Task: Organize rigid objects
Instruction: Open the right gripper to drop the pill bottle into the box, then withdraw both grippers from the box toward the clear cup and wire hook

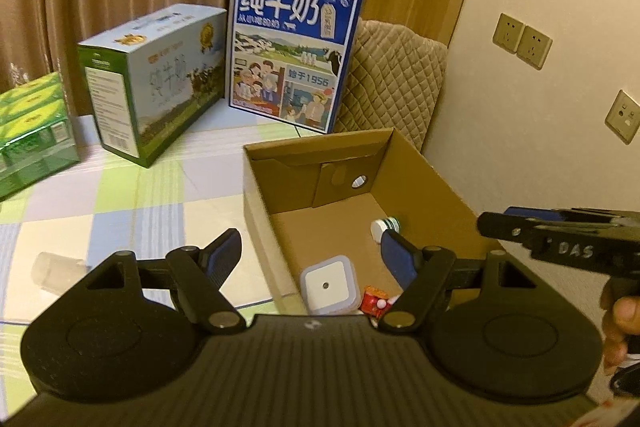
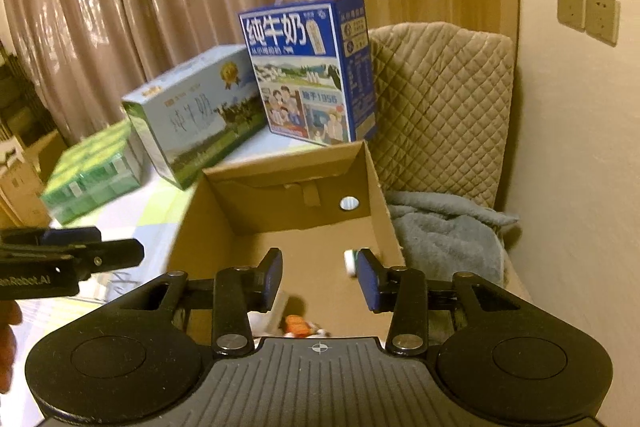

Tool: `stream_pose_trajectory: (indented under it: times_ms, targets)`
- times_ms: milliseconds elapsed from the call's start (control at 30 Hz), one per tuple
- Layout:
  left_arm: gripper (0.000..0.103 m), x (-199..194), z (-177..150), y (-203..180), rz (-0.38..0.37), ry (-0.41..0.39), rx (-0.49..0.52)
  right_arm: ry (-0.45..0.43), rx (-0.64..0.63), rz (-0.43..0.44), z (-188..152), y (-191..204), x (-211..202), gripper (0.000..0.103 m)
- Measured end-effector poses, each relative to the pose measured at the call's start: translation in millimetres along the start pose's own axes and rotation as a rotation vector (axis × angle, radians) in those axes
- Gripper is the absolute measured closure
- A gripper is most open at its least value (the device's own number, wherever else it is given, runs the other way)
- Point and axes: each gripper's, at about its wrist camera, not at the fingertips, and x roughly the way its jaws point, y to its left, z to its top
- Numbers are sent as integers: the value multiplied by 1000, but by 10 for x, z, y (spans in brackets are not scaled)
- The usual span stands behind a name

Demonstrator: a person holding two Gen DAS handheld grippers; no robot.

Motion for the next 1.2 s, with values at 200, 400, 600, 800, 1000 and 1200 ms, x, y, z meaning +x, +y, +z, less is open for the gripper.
stream_pose_trajectory:
  times_ms: [200, 400, 600, 800, 1000, 1200]
  targets:
    - [30, -450, -109, 105, 12, -30, -5, -41, 19, 15, -59, 208, -444, 62]
    - [30, -854, -267, 262, 35, -45, -14, -45, 9, 17, -216, 498, -735, 55]
    - [30, -1189, -409, 470, 52, -68, -36, -36, -2, 44, -405, 826, -897, 52]
    - [30, -1438, -567, 750, 88, -77, -53, -32, -27, 85, -512, 1185, -953, 49]
    - [30, -1656, -716, 1119, 158, -80, -62, -36, -59, 120, -562, 1561, -901, 46]
    - [30, -1817, -873, 1518, 229, -74, -72, -22, -77, 157, -643, 1866, -739, 43]
